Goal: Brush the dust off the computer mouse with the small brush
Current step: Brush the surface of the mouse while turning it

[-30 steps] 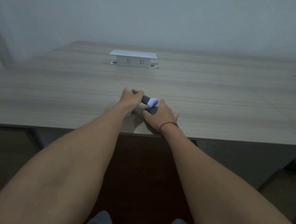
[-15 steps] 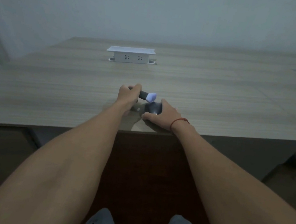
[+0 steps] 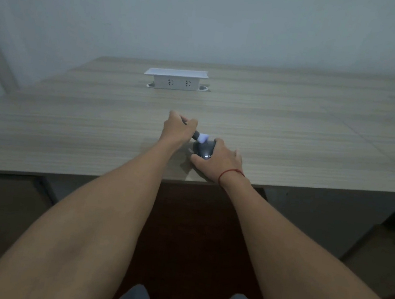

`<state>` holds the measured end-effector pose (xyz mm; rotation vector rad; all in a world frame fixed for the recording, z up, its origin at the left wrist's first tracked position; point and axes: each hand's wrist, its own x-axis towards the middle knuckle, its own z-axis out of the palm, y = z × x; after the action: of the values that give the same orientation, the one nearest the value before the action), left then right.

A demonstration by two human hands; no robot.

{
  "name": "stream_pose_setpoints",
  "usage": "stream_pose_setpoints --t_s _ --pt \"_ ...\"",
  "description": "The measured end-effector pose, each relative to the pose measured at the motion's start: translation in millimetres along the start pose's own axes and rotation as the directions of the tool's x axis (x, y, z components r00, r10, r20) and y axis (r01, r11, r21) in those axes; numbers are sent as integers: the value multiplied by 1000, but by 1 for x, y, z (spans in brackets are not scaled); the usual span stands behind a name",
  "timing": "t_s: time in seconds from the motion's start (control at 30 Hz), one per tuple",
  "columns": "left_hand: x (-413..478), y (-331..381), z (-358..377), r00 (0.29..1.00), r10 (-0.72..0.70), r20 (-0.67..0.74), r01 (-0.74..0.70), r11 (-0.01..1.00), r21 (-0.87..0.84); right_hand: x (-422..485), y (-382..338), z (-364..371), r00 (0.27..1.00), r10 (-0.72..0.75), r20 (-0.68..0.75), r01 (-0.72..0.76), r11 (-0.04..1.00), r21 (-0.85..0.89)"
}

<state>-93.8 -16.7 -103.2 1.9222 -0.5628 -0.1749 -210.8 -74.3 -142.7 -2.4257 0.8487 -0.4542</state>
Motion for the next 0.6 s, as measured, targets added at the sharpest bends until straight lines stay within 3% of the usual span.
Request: stream_pose_setpoints --t_s 0.17,0.33,0.43,0.5,0.6 --pt "0 3 5 998 -50 41 53 996 -71 5 1 3 999 20 -39 -19 1000 12" --pt "-1 3 -1 987 -32 -158 61 981 182 5 2 4 999 38 -31 -38 999 -6" --pt "1 5 -1 994 -14 -112 7 998 -57 6 2 4 999 41 -33 -41 999 -7" --pt "0 5 2 997 -70 -39 60 973 -221 7 2 6 999 35 -33 -35 999 -2" --pt "-2 -1 9 992 -123 -27 120 987 -104 6 3 7 999 29 -44 -29 1000 6"
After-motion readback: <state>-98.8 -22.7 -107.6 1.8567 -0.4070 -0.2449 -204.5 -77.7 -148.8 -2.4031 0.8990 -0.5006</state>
